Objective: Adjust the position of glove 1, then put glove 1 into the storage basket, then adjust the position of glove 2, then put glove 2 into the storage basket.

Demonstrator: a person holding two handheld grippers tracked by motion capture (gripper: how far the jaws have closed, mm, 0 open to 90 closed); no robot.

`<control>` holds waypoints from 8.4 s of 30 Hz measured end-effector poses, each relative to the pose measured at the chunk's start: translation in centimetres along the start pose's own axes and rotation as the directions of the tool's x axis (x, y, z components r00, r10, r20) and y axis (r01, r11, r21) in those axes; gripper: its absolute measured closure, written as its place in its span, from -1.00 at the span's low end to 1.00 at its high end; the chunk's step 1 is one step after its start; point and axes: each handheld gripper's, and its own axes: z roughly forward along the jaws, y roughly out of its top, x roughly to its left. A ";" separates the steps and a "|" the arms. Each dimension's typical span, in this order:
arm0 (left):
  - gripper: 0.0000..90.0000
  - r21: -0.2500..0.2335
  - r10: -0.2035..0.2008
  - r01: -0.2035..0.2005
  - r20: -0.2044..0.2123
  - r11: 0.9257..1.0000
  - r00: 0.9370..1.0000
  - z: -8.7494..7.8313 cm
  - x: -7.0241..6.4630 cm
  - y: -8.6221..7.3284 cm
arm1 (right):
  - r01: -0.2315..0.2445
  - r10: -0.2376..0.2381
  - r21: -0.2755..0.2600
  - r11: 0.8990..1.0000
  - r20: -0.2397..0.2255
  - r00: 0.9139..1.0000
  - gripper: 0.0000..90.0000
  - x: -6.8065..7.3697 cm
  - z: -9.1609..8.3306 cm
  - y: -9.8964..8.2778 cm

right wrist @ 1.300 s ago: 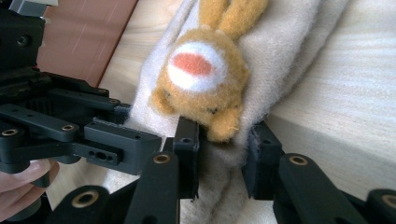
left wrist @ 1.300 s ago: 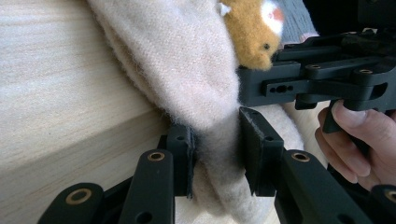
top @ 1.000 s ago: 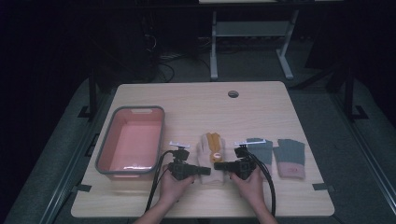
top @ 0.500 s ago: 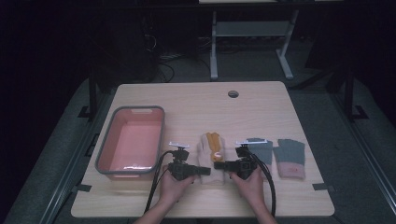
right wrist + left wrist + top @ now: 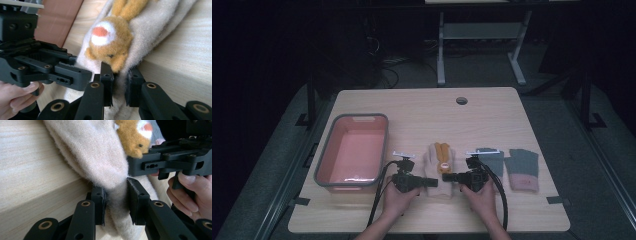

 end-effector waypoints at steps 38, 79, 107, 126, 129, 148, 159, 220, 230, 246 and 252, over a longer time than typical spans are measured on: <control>0.56 -0.077 0.109 -0.103 0.084 0.992 0.990 -3.4 -3.1 2.2 | 0.064 -0.071 -0.092 0.994 -0.070 0.995 0.79 3.3 -4.0 1.8; 0.56 -0.099 0.089 -0.078 0.106 0.992 0.990 -6.6 -3.3 4.7 | 0.087 -0.092 -0.057 0.995 -0.094 0.991 0.79 6.0 -4.1 5.6; 0.56 -0.137 0.077 -0.060 0.124 0.989 0.989 -10.4 -3.9 8.3 | 0.108 -0.114 -0.054 0.993 -0.122 0.986 0.79 9.0 -4.4 10.3; 0.56 -0.178 0.070 -0.049 0.117 0.983 0.991 -13.9 -3.2 9.6 | 0.150 -0.153 -0.032 0.988 -0.140 0.978 0.79 11.7 -3.0 13.2; 0.56 -0.183 0.069 -0.046 0.118 0.982 0.991 -14.3 -3.2 9.8 | 0.161 -0.164 -0.032 0.986 -0.135 0.977 0.79 12.2 -2.9 13.6; 0.56 -0.213 0.059 -0.039 0.089 0.976 0.994 -18.4 -2.5 10.7 | 0.188 -0.189 -0.022 0.982 -0.169 0.967 0.79 15.4 -0.9 16.2; 0.55 -0.233 0.039 -0.021 0.073 0.972 0.997 -20.8 -1.3 10.3 | 0.213 -0.209 0.003 0.977 -0.180 0.961 0.79 17.3 1.1 17.0; 0.55 -0.250 -0.051 0.050 0.000 0.967 0.999 -26.7 4.2 7.0 | 0.241 -0.204 0.118 0.963 -0.263 0.943 0.79 20.9 10.3 17.4; 0.55 -0.237 -0.075 0.070 -0.013 0.969 0.997 -26.4 5.7 6.1 | 0.225 -0.180 0.145 0.963 -0.271 0.946 0.78 20.3 12.1 16.9; 0.55 -0.202 -0.117 0.106 -0.041 0.974 0.992 -25.7 7.3 5.2 | 0.186 -0.128 0.185 0.965 -0.287 0.949 0.78 18.6 14.6 15.7; 0.55 -0.186 -0.127 0.115 -0.054 0.976 0.990 -25.4 7.8 5.0 | 0.174 -0.113 0.197 0.965 -0.287 0.951 0.77 18.0 15.3 15.3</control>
